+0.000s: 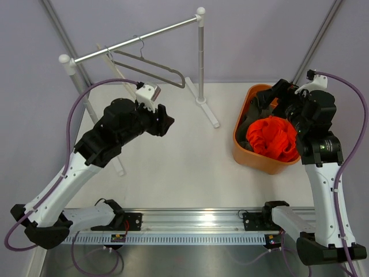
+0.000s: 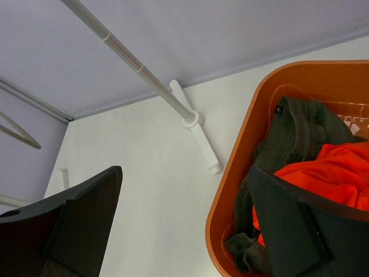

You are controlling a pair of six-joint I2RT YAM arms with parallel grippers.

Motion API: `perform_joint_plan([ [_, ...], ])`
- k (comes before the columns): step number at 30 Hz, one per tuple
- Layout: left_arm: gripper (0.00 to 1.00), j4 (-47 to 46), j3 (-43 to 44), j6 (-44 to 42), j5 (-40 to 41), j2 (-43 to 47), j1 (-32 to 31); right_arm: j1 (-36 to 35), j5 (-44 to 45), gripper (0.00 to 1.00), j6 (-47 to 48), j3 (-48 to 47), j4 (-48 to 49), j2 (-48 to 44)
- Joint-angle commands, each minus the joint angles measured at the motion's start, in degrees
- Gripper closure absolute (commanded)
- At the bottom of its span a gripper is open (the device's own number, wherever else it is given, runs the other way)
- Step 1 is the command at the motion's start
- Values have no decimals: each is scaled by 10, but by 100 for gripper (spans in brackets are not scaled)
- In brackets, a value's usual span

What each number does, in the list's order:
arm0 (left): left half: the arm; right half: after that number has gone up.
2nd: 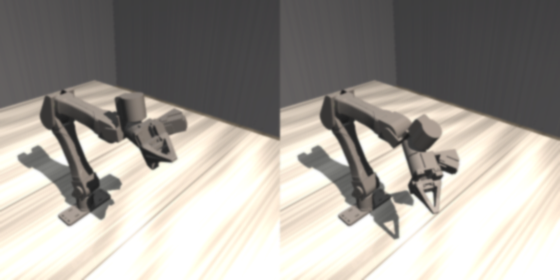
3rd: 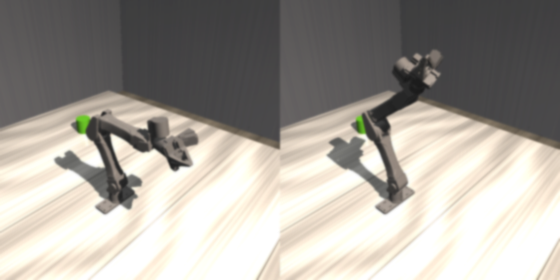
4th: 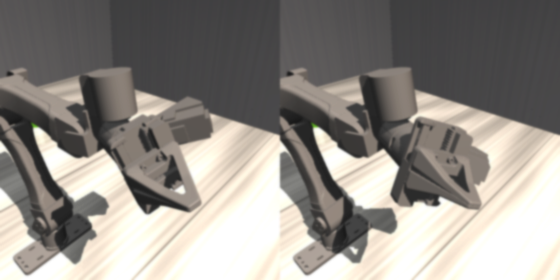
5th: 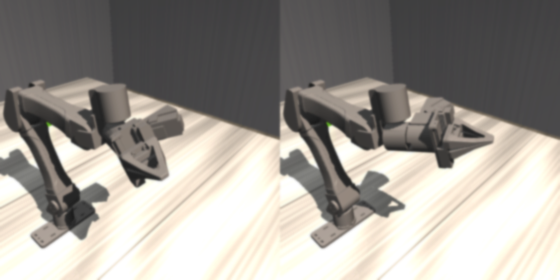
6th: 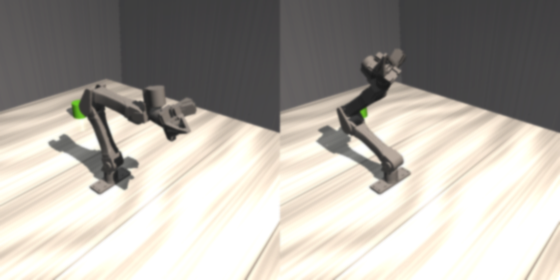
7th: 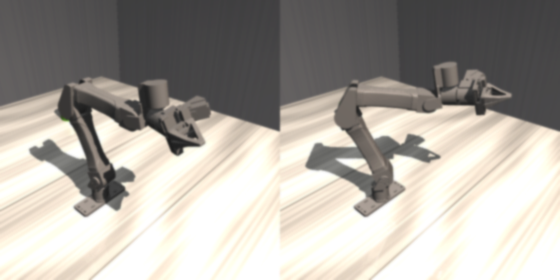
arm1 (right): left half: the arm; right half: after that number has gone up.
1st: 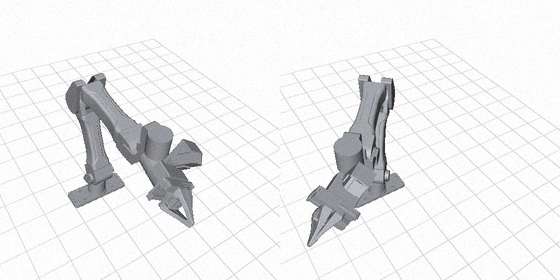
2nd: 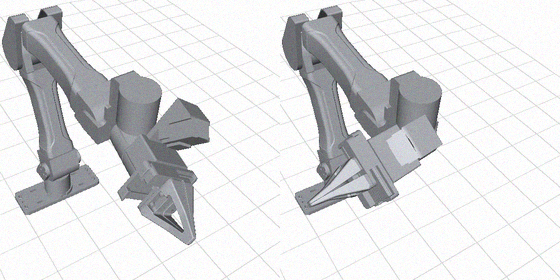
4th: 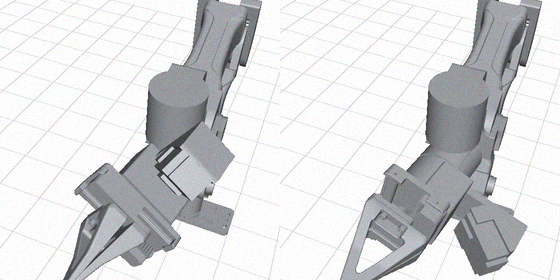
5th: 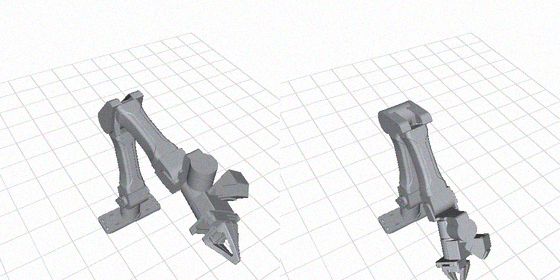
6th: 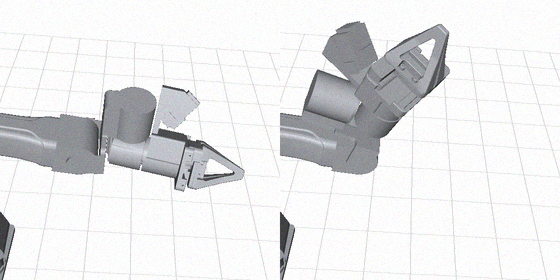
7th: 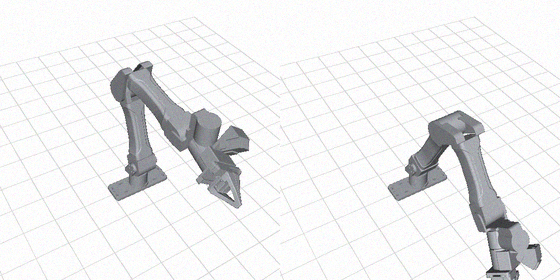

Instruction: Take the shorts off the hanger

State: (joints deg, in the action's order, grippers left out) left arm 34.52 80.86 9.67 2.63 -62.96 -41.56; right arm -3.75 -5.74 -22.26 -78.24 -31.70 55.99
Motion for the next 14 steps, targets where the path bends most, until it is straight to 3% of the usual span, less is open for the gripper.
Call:
perform_joint_plan([
  [1, 45, -58, -38, -12, -39, 35, -4, -3, -19, 0, 2, 10, 29, -3],
  [5, 45, -66, -83, -8, -53, 59, -5, -3, -19, 1, -9, 25, 45, -10],
  [14, 43, -61, -101, -3, -47, 69, -5, -3, -28, 1, -14, 33, 60, -4],
])
